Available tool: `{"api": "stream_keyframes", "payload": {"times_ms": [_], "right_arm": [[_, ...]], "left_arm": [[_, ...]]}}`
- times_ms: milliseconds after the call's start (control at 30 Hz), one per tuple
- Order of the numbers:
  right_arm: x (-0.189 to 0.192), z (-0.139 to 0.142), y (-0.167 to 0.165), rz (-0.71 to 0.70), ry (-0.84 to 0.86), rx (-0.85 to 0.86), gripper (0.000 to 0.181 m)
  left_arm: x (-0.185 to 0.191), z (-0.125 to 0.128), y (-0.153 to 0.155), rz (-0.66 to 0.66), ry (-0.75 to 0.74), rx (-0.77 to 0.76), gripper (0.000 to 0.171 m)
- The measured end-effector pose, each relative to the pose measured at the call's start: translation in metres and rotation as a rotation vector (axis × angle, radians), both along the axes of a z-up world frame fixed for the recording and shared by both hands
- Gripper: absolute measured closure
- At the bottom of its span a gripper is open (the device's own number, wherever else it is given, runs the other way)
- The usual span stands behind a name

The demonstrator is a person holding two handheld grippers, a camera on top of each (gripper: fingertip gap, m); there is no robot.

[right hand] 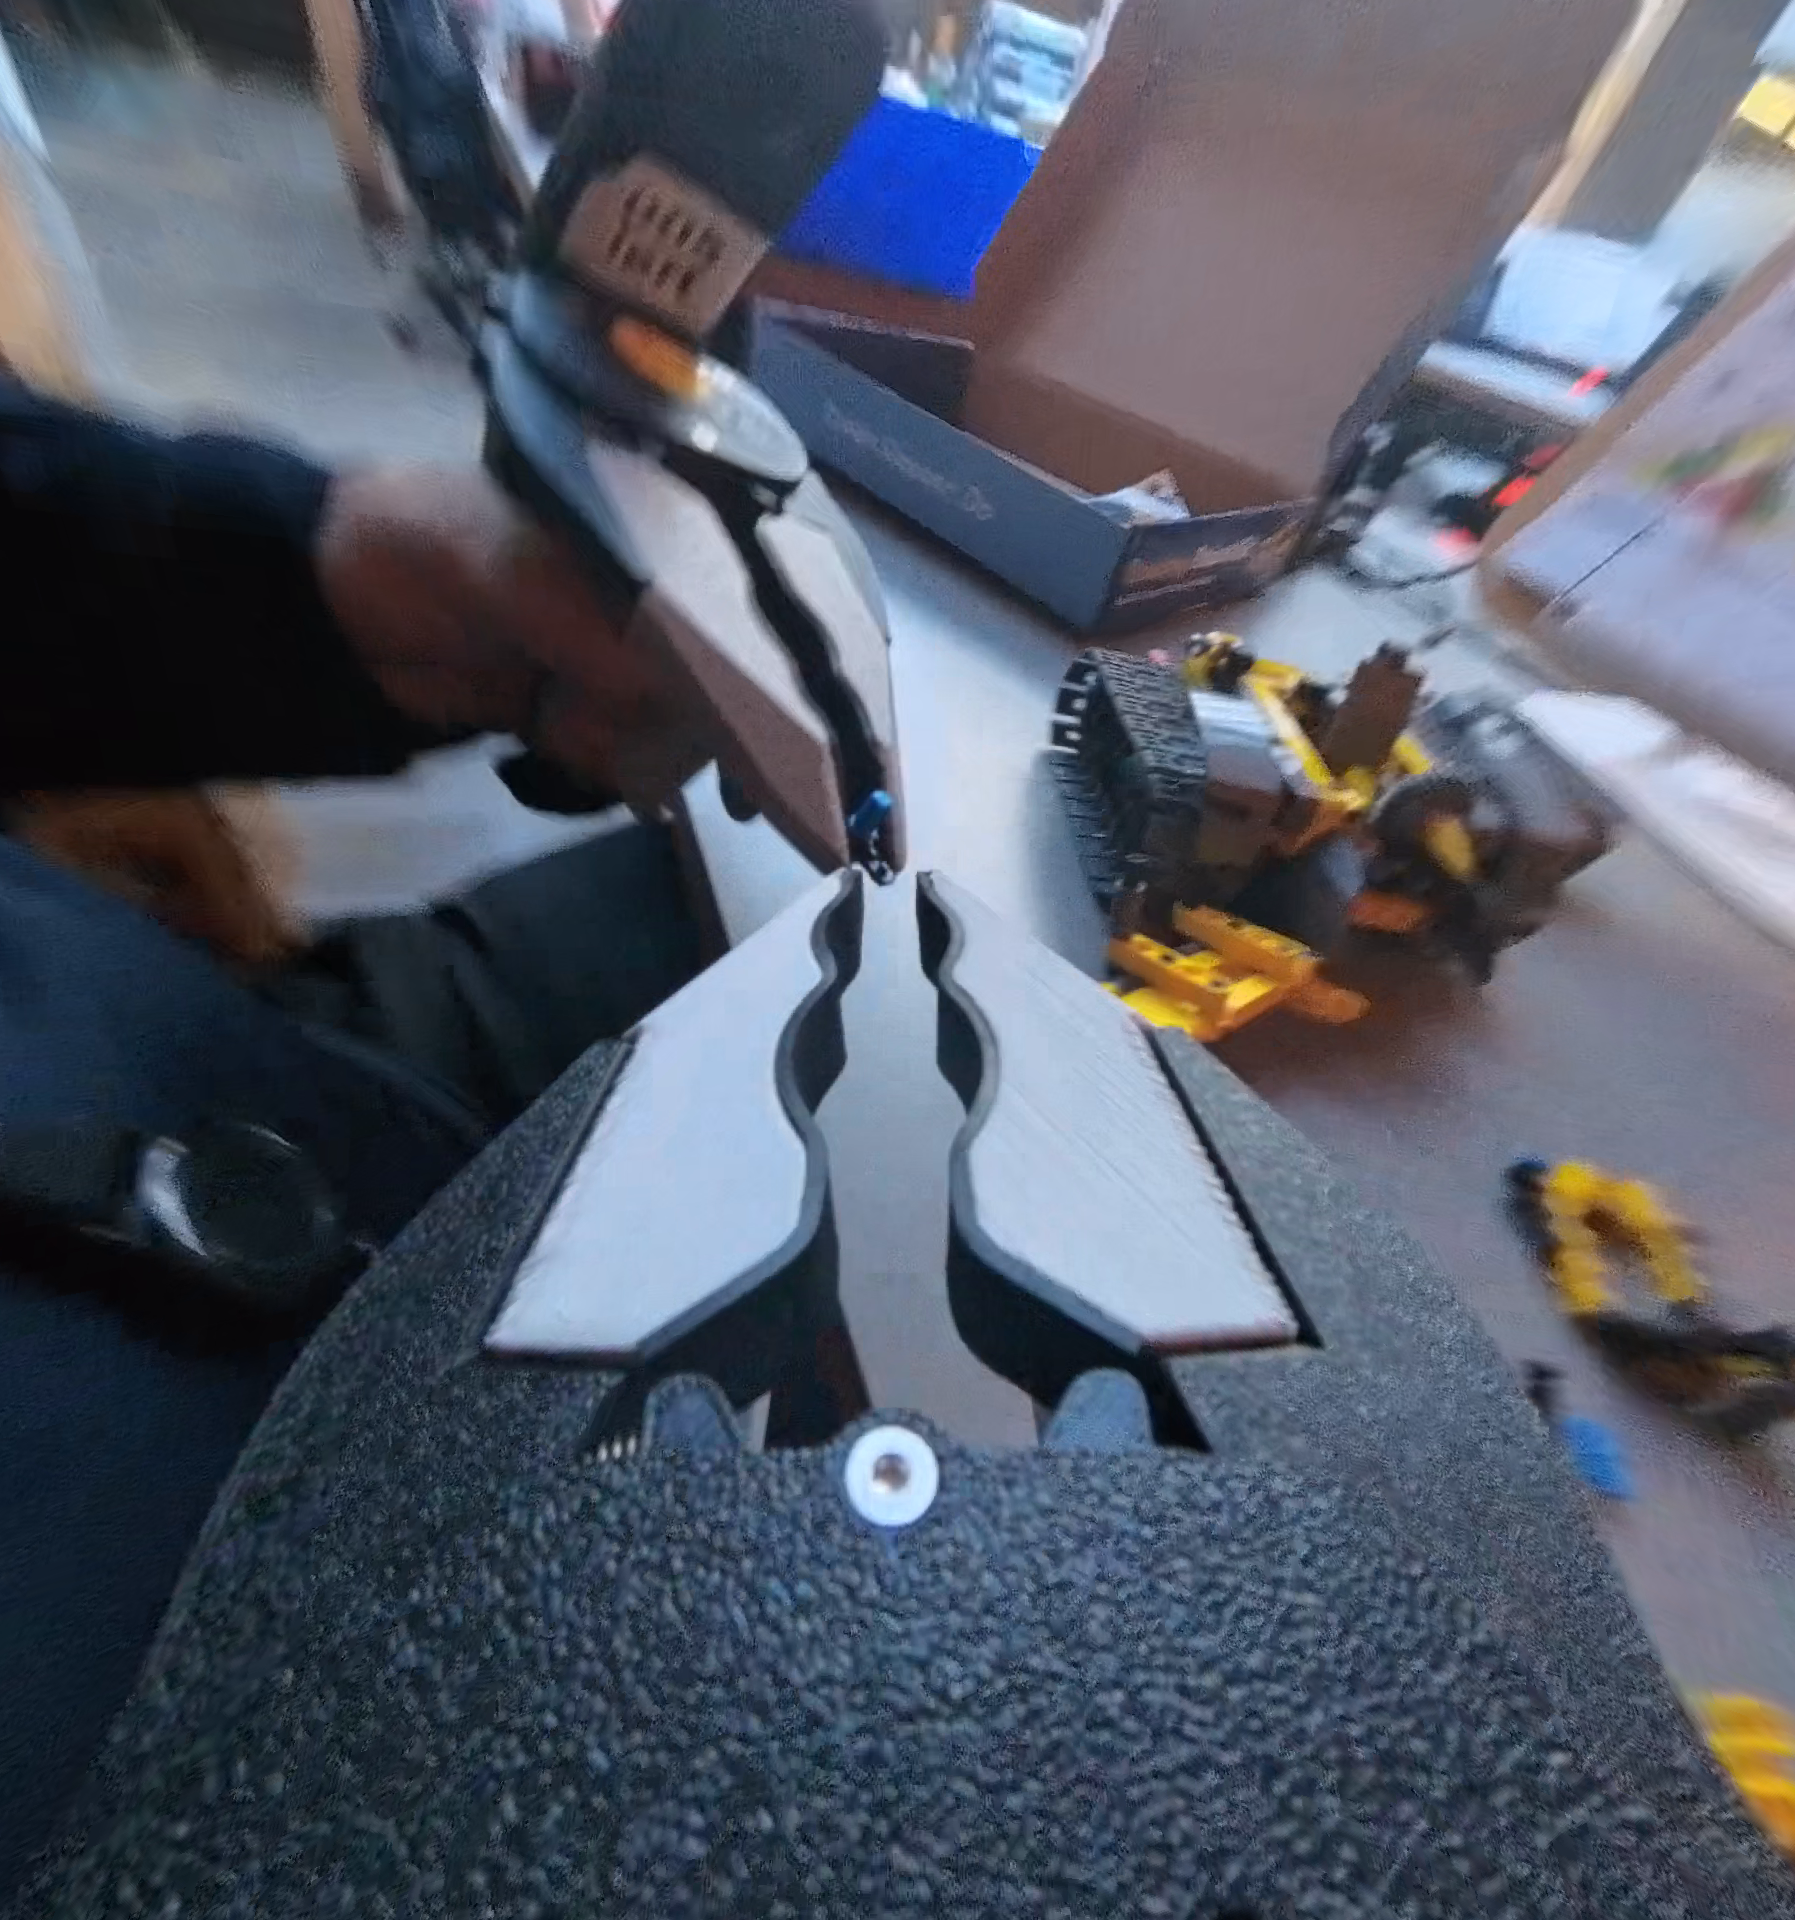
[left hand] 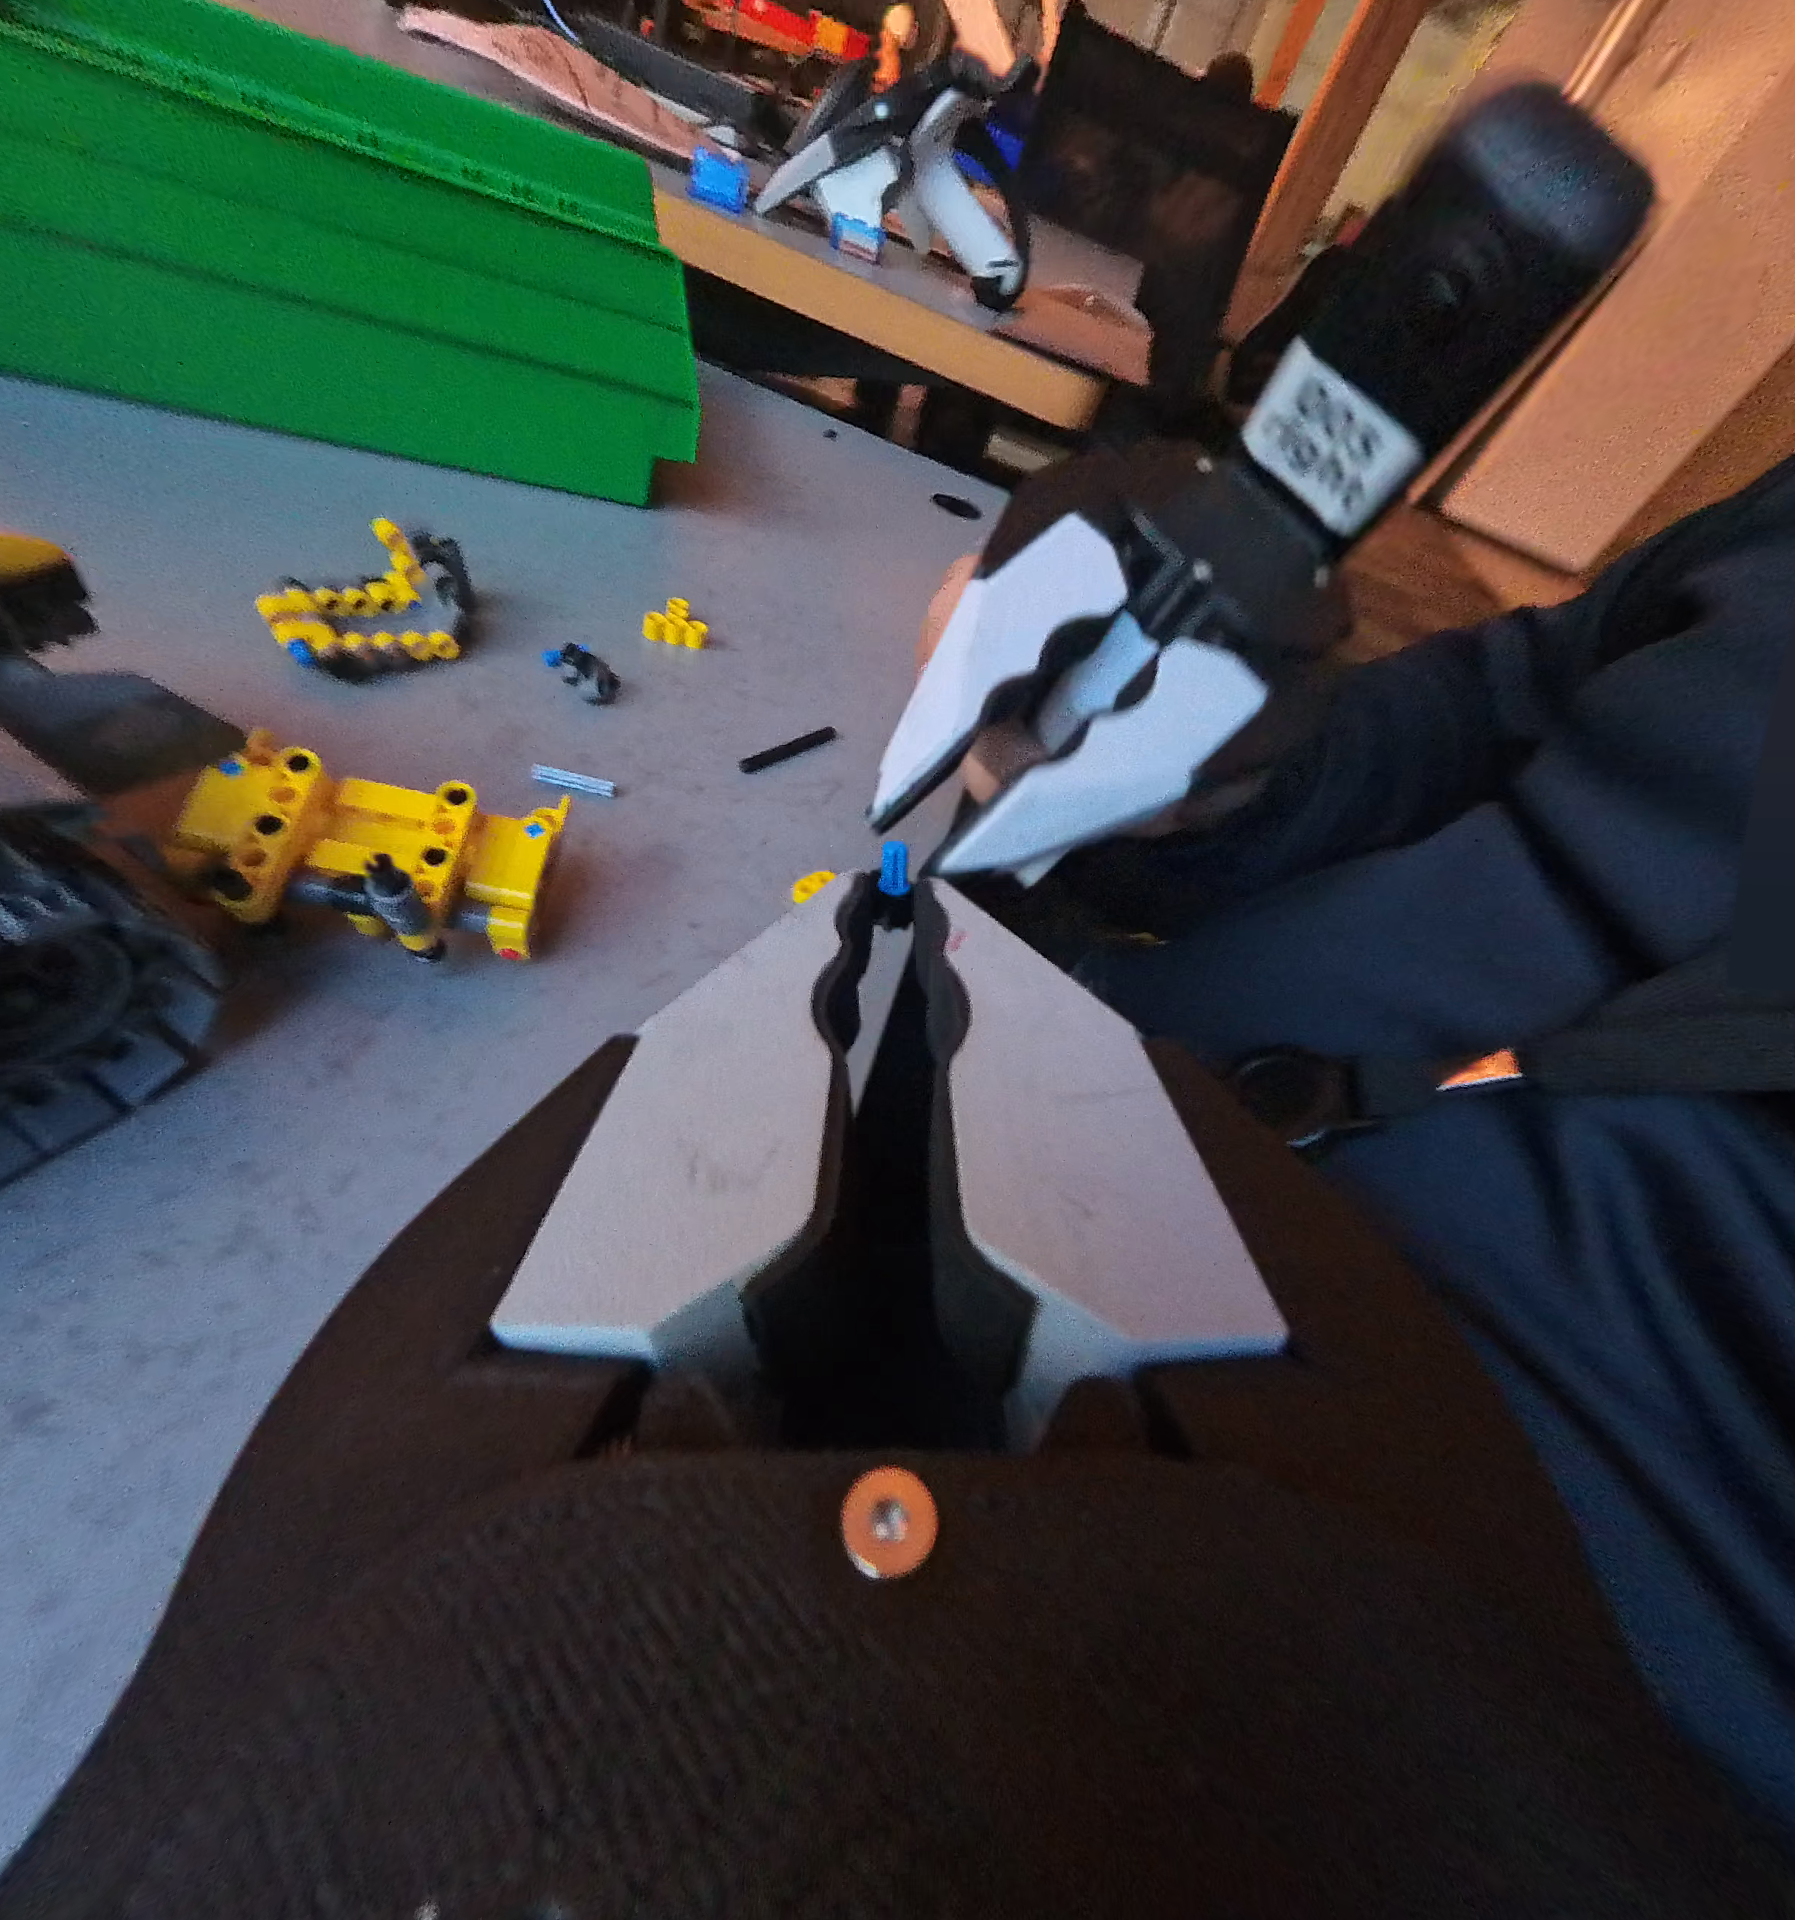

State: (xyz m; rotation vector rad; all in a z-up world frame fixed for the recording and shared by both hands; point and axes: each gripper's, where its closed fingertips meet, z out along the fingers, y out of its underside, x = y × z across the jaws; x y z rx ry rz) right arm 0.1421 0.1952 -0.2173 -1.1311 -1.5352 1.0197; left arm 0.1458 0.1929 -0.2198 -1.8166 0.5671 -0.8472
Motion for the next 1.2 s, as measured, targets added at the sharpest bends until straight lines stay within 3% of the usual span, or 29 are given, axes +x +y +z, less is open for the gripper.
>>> {"api": "stream_keyframes", "payload": {"times_ms": [100, 167, 267, 433, 633, 933, 1033, 1133, 1200], "right_arm": [[0.003, 0.020, 0.001, 0.093, 0.036, -0.381, 0.179], [0.003, 0.023, 0.002, 0.118, 0.032, -0.486, 0.177], [-0.001, 0.022, 0.000, 0.104, 0.039, -0.462, 0.171], [-0.001, 0.030, -0.002, 0.108, 0.104, -0.404, 0.179], [0.000, 0.023, -0.006, 0.184, 0.033, -0.429, 0.179], [0.001, 0.025, -0.008, 0.273, 0.007, -0.460, 0.179], [0.000, 0.024, -0.004, 0.225, 0.027, -0.405, 0.181], [-0.003, 0.030, -0.001, 0.217, 0.069, -0.572, 0.180], [-0.004, 0.033, 0.007, 0.210, 0.100, -0.708, 0.180]], "left_arm": [[-0.001, 0.003, 0.003, 0.047, 0.097, 0.097, 0.166], [0.000, 0.009, 0.004, 0.072, 0.147, 0.166, 0.166], [0.003, 0.016, 0.007, 0.113, 0.196, 0.231, 0.166], [0.011, 0.020, 0.008, 0.097, 0.135, 0.218, 0.166], [0.012, 0.013, 0.006, 0.091, 0.241, 0.223, 0.166], [0.014, 0.016, 0.004, 0.080, 0.194, 0.203, 0.166], [0.014, 0.015, 0.006, 0.073, 0.140, 0.173, 0.166], [0.010, 0.022, 0.008, 0.070, 0.000, 0.131, 0.165], [0.003, 0.022, 0.013, 0.120, 0.002, 0.137, 0.146]]}}
